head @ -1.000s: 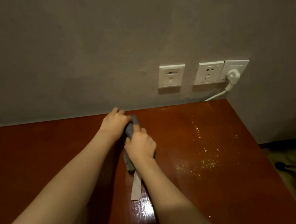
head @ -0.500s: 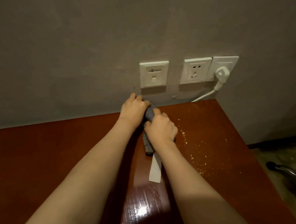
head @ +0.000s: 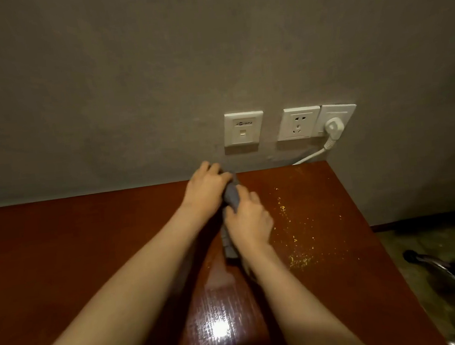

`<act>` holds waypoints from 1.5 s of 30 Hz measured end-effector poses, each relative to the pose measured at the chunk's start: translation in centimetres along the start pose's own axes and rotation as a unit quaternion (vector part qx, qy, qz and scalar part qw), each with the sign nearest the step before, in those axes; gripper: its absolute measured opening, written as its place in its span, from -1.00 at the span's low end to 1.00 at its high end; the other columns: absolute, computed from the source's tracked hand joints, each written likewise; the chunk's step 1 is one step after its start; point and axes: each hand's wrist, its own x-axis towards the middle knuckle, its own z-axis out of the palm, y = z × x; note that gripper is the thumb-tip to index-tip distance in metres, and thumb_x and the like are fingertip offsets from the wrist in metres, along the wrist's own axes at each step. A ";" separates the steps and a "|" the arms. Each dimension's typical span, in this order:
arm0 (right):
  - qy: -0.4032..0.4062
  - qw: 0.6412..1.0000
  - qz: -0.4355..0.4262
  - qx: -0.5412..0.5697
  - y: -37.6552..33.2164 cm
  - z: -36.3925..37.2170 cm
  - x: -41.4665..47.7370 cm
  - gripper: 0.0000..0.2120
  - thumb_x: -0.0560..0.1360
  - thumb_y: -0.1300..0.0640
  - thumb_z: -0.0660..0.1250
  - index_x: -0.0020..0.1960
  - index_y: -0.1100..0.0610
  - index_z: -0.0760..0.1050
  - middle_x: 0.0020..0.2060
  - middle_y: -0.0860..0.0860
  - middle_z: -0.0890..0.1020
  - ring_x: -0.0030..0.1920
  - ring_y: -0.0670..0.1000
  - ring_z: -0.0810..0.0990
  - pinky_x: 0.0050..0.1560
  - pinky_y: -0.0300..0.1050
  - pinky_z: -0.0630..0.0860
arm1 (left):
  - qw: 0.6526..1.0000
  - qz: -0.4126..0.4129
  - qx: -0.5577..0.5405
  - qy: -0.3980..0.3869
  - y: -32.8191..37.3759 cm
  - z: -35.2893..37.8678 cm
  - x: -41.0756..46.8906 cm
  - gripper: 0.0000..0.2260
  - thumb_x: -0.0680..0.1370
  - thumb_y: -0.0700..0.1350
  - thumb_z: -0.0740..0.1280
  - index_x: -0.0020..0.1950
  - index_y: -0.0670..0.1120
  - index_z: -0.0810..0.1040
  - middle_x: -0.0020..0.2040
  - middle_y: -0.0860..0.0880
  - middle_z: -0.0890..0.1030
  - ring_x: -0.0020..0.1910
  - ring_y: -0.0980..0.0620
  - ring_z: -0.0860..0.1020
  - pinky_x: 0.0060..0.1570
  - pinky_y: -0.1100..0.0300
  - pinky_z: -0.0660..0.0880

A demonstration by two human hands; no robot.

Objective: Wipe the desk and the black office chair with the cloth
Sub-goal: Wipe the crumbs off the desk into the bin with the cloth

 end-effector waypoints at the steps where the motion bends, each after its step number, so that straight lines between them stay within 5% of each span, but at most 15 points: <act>1: -0.014 1.000 0.005 0.028 -1.4 0.5 -0.9 -0.56 0.54 0.03 0.22 0.40 0.00 0.25 0.23 0.07 0.44 0.20 0.18 0.50 0.06 -0.03 0.43 | 1.000 0.022 -0.001 0.001 -1.4 -0.5 -1.0 -0.68 0.51 -0.18 0.21 0.25 -0.09 0.51 0.13 -0.16 0.48 0.17 -0.19 0.38 0.14 0.00 0.39; 7: -0.122 0.992 -0.015 0.031 -5.8 5.2 -7.4 -0.51 0.57 0.01 0.20 0.46 0.00 0.15 0.30 0.08 0.38 0.22 0.17 0.48 0.10 -0.01 0.42 | 0.972 0.053 0.109 -0.203 -7.2 -1.8 -7.6 -0.65 0.50 -0.17 0.24 0.29 0.01 0.41 0.11 -0.03 0.42 0.14 -0.06 0.36 0.18 0.17 0.27; 27: 0.020 0.987 0.151 -0.047 7.7 -2.3 -7.5 -0.54 0.55 0.04 0.23 0.43 -0.02 0.24 0.21 0.11 0.48 0.11 0.21 0.55 0.01 0.01 0.47 | 0.988 0.128 -0.005 -0.086 9.5 2.9 -3.1 -0.69 0.59 -0.17 0.14 0.33 -0.07 0.42 0.22 -0.11 0.42 0.25 -0.12 0.32 0.18 0.08 0.28; 32: 0.019 0.993 0.120 0.003 3.5 -2.1 -9.3 -0.59 0.54 0.03 0.23 0.37 0.01 0.30 0.21 0.09 0.48 0.15 0.20 0.54 0.03 0.01 0.45 | 0.985 0.168 -0.008 -0.050 5.6 -0.1 -4.9 -0.69 0.58 -0.14 0.17 0.31 -0.01 0.46 0.18 -0.08 0.46 0.20 -0.09 0.35 0.14 0.07 0.32; 38: -0.058 0.988 0.102 0.103 -4.7 2.1 -12.5 -0.65 0.55 0.04 0.21 0.32 0.07 0.34 0.19 0.11 0.51 0.18 0.20 0.52 0.03 -0.02 0.43 | 0.980 0.142 0.089 -0.111 -2.6 -2.9 -10.8 -0.69 0.57 -0.16 0.20 0.30 0.01 0.44 0.15 -0.03 0.45 0.16 -0.06 0.34 0.11 0.10 0.32; 45: -0.109 0.991 0.063 0.044 -4.9 5.7 -15.5 -0.55 0.57 0.02 0.19 0.43 0.02 0.21 0.28 0.07 0.43 0.17 0.18 0.53 0.07 -0.02 0.44 | 0.974 0.096 0.128 -0.161 -4.1 -0.7 -15.3 -0.68 0.57 -0.18 0.18 0.33 -0.03 0.39 0.20 -0.05 0.41 0.19 -0.07 0.33 0.12 0.11 0.30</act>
